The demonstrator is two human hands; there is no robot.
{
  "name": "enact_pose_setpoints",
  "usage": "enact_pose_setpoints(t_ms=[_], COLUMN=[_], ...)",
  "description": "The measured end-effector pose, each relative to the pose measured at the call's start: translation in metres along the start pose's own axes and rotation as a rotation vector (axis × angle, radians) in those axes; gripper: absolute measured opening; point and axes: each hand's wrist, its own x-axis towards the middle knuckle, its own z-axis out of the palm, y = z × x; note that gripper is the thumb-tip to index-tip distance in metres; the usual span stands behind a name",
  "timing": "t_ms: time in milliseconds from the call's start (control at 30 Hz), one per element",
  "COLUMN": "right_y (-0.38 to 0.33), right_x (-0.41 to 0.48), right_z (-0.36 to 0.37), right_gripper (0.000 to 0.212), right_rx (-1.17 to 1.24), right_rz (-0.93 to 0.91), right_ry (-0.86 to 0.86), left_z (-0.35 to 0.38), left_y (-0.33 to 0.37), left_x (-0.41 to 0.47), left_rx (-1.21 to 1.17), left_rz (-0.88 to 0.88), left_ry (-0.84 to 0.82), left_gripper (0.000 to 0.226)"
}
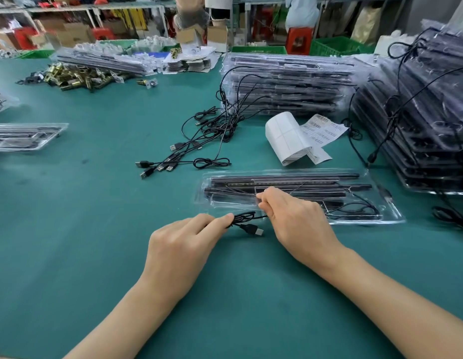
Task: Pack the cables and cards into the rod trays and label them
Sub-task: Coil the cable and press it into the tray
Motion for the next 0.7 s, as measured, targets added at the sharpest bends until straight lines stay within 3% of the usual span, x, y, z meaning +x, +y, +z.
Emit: enact_pose_setpoints(t_ms=[167, 433, 600, 700], right_y=[0.003, 0.001, -0.002, -0.002], right_x=[0.000, -0.002, -0.003, -0.005], right_z=[0.004, 0.004, 0.002, -0.001], right_gripper=[0.038, 0.037, 0.032, 0.022], right_rx=[0.017, 0.007, -0.040, -0.041], right_rz=[0.000, 0.014, -0.001, -0.034], right_ry=[0.041, 0.051, 0.051, 0.026], left_z=[0.011, 0.015, 0.005, 0.008], left_y=[-0.009, -0.003, 0.002, -0.001], left_x=[0.009, 0.019, 0.015, 0.010], left_rx=[0.059, 0.012, -0.046, -0.198], left_rz=[0.030, -0.007, -0.069, -0.124], left_ry=[-0.084, -0.222, -0.581, -0.666], left_gripper=[0.045, 0.017, 0.058, 0.053])
